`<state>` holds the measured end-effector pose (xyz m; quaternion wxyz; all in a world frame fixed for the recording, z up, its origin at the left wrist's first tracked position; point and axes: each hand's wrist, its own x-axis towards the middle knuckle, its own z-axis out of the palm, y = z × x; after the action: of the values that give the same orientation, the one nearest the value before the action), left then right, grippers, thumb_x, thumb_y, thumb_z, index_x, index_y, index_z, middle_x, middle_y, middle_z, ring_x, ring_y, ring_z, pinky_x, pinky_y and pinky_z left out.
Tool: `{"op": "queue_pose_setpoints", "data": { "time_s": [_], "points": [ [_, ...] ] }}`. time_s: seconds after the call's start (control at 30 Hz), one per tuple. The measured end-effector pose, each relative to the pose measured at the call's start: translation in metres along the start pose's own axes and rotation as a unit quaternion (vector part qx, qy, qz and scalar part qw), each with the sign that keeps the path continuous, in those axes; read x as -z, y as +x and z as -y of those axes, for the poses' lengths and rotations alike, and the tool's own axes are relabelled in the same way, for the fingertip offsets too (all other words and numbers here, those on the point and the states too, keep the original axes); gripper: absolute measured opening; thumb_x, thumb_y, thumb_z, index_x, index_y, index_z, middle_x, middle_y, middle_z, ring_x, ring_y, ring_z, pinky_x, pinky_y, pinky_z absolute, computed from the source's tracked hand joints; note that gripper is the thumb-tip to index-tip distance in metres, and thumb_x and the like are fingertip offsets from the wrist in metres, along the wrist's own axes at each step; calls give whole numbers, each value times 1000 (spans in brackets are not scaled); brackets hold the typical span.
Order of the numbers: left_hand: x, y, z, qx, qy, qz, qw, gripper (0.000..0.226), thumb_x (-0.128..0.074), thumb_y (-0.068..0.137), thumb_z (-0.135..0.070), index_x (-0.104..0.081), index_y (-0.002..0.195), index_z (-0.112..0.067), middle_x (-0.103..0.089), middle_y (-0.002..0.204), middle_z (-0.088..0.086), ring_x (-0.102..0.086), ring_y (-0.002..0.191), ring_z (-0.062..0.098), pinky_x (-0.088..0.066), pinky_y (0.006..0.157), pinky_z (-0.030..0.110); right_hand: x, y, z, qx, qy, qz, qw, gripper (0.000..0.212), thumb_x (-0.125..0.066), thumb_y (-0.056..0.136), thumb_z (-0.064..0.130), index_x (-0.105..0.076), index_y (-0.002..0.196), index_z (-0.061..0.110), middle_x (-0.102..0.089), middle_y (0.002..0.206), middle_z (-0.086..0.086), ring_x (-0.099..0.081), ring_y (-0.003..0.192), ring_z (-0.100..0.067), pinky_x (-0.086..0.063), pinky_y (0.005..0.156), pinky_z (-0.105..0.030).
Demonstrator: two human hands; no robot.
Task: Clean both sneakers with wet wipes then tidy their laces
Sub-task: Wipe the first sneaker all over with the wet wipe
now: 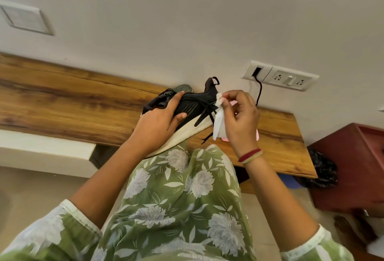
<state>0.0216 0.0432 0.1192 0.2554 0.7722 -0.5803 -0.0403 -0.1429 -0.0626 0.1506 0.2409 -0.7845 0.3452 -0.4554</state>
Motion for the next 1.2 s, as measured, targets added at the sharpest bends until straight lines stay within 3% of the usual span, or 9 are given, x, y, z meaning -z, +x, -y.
{"op": "queue_pose_setpoints", "data": {
  "time_s": [0.13, 0.27, 0.43, 0.53, 0.7, 0.77, 0.87, 1.03, 1.2],
  "points": [
    [5, 2, 3, -15, -62, 26, 998, 55, -36, 99, -41, -18, 149, -27, -68, 97, 12, -62, 76, 29, -40, 58, 33, 2, 10, -10, -47, -35, -11, 998, 2, -62, 87, 11, -64, 89, 11, -62, 90, -6, -50, 76, -4, -38, 66, -13],
    [4, -2, 2, -49, -49, 10, 998, 55, -37, 99, -41, -16, 149, -29, -67, 84, 9, -63, 68, 28, -44, 56, 34, 2, 15, -6, -87, -81, 36, 992, 6, -61, 87, 11, -66, 91, 12, -64, 96, -8, -51, 81, -9, -34, 68, -1],
    [-4, -6, -1, -93, -69, -24, 993, 54, -22, 93, -50, -10, 143, -36, -63, 63, 2, -59, 50, 20, -47, 46, 34, -15, -14, 22, 23, -96, 114, 989, 5, -59, 88, 11, -65, 89, 10, -61, 89, -5, -54, 79, -15, -38, 68, -20],
    [-4, -5, -7, -85, -94, -33, 991, 46, -35, 97, -38, -16, 138, -31, -57, 62, -3, -52, 45, 15, -43, 43, 31, -16, -16, 25, 84, -140, 104, 981, 12, -53, 92, 16, -63, 92, 10, -59, 92, -6, -56, 75, -17, -42, 63, -25],
    [-4, -3, -11, -78, -95, -44, 991, 39, -46, 98, -24, -20, 126, -30, -51, 56, -5, -45, 41, 7, -35, 41, 26, 1, 14, 16, -15, -175, -4, 984, 11, -54, 92, 10, -63, 97, 7, -59, 97, -9, -54, 79, -17, -27, 61, -14],
    [-6, -4, -12, -70, -95, -47, 992, 38, -50, 96, -20, -22, 119, -30, -45, 52, -9, -43, 39, 8, -31, 40, 26, -5, 7, 20, 2, -165, 39, 986, 11, -54, 92, 12, -63, 97, 8, -59, 97, -9, -53, 79, -16, -30, 61, -13],
    [-9, -9, -10, -56, -90, -48, 993, 39, -53, 93, -14, -22, 113, -28, -42, 52, -12, -43, 39, 13, -30, 41, 26, -12, -8, 21, 94, -188, 116, 971, 10, -54, 93, 15, -62, 95, 10, -60, 93, -7, -57, 73, -20, -45, 57, -29],
    [-7, -11, -12, -67, -49, -50, 995, 35, -55, 93, -17, -23, 105, -25, -33, 51, -17, -33, 39, 12, -20, 41, 21, 1, 14, 10, -8, -188, 43, 981, 13, -53, 93, 13, -63, 99, 8, -59, 98, -10, -57, 81, -21, -43, 66, -28],
    [-4, -12, -11, -92, -18, -66, 993, 33, -62, 88, -12, -34, 104, -15, -27, 49, -17, -22, 33, 12, -13, 38, 13, -11, -7, 21, 95, -142, 138, 976, 9, -55, 92, 15, -63, 94, 10, -60, 93, -5, -58, 77, -18, -46, 61, -30]
  ]
}}
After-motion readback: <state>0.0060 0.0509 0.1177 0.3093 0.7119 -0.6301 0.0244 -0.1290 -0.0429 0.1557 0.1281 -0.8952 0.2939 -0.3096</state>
